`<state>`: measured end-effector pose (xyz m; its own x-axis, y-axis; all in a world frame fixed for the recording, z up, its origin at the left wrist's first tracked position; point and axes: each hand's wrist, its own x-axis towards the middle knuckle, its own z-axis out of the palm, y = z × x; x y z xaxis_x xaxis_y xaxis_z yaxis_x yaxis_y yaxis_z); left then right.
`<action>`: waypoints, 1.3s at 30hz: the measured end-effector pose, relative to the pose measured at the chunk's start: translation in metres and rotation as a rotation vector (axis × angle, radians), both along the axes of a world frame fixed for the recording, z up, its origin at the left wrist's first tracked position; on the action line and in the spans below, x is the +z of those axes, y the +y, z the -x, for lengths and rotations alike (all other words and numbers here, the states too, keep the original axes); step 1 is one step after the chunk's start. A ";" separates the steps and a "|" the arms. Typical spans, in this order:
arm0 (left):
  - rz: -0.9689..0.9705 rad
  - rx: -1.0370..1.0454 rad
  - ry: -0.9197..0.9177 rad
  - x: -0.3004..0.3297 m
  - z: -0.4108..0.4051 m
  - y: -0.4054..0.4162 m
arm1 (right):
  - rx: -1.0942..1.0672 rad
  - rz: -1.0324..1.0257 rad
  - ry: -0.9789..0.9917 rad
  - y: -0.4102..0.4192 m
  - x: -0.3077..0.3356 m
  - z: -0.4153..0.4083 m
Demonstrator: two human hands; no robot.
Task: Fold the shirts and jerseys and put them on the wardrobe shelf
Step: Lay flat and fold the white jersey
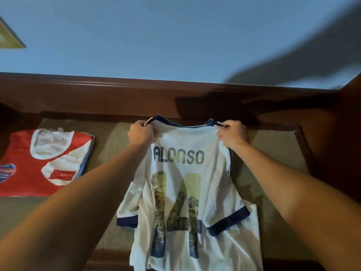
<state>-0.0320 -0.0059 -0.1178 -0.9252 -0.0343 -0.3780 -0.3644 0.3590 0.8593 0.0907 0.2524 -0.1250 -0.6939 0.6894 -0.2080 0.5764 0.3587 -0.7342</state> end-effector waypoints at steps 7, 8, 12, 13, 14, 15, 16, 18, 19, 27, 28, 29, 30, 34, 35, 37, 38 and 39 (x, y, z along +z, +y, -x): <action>0.480 -0.486 0.248 -0.092 0.003 -0.002 | 0.352 -0.152 -0.152 -0.021 -0.097 -0.001; 0.582 -0.603 0.278 -0.105 -0.002 -0.004 | 0.450 -0.267 -0.247 -0.024 -0.111 -0.007; 0.874 -0.854 0.344 -0.151 -0.013 -0.017 | 0.518 -0.518 -0.324 -0.034 -0.144 -0.022; 0.912 -0.860 0.384 -0.158 -0.014 -0.019 | 0.511 -0.553 -0.306 -0.035 -0.147 -0.023; 0.931 -0.857 0.412 -0.160 -0.014 -0.019 | 0.507 -0.576 -0.306 -0.034 -0.148 -0.023; 0.944 -0.858 0.417 -0.162 -0.014 -0.018 | 0.511 -0.580 -0.318 -0.032 -0.148 -0.022; 0.956 -0.858 0.418 -0.162 -0.014 -0.017 | 0.520 -0.549 -0.328 -0.031 -0.147 -0.021; 0.980 -0.829 0.402 -0.152 -0.018 -0.010 | 0.512 -0.408 -0.286 -0.029 -0.140 -0.020; 0.994 -0.798 0.404 -0.144 -0.022 -0.002 | 0.478 -0.339 -0.224 -0.028 -0.136 -0.022; 0.584 -1.057 0.638 -0.103 -0.079 0.117 | 0.132 -0.209 -0.496 0.016 -0.089 -0.082; 0.575 -1.085 0.634 -0.105 -0.082 0.130 | 0.162 -0.130 -0.511 0.022 -0.089 -0.089; 0.585 -1.130 0.624 -0.105 -0.083 0.142 | 0.205 -0.090 -0.499 0.026 -0.090 -0.093; 0.611 -1.178 0.612 -0.105 -0.083 0.153 | 0.245 -0.082 -0.477 0.030 -0.092 -0.095; 0.706 -1.245 0.573 -0.113 -0.072 0.184 | 0.260 0.020 -0.300 0.039 -0.091 -0.094; 0.701 -1.223 0.583 -0.116 -0.069 0.190 | 0.232 0.058 -0.270 0.043 -0.089 -0.094; 0.662 -1.155 0.579 -0.119 -0.062 0.196 | 0.189 0.133 -0.238 0.050 -0.084 -0.093; 0.633 -1.120 0.561 -0.118 -0.059 0.199 | 0.174 0.174 -0.228 0.054 -0.082 -0.093; 0.603 -1.085 0.542 -0.117 -0.056 0.201 | 0.163 0.212 -0.221 0.057 -0.080 -0.093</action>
